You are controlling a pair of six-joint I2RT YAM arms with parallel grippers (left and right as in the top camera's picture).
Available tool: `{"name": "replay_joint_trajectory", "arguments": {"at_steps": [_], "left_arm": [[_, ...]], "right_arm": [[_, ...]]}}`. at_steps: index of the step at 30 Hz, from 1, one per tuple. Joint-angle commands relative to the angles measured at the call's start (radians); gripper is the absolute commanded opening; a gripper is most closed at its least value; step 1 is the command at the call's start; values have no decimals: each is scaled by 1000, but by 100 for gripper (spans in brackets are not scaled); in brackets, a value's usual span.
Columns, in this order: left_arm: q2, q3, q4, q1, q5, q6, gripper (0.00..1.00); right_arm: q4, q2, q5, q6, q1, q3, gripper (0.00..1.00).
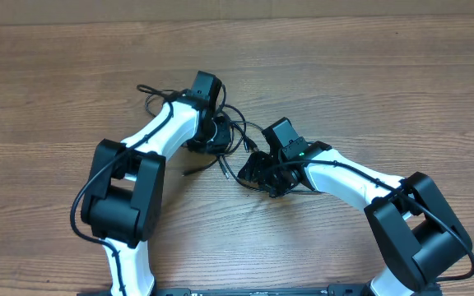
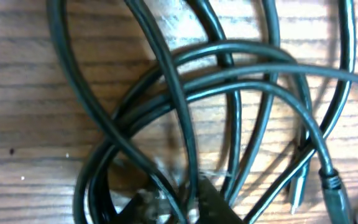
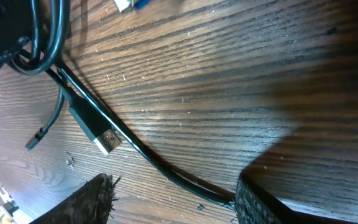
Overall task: Untangle cables
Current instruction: 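Bring both grippers together over the cables and grasp strands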
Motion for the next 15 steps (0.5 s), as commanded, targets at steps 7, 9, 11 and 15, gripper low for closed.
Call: {"name": "replay_joint_trajectory", "arguments": {"at_steps": [7, 9, 11, 15], "left_arm": [[66, -150, 4, -9, 72, -31, 4], [66, -159, -7, -14, 87, -31, 4], [66, -169, -16, -23, 91, -31, 4], [66, -189, -33, -52, 95, -31, 4]], "right_arm": [[-3, 16, 50, -3, 6, -29, 64], [-1, 16, 50, -3, 5, -29, 64], [7, 16, 50, -3, 5, -29, 64], [16, 16, 50, -3, 5, -29, 64]]}}
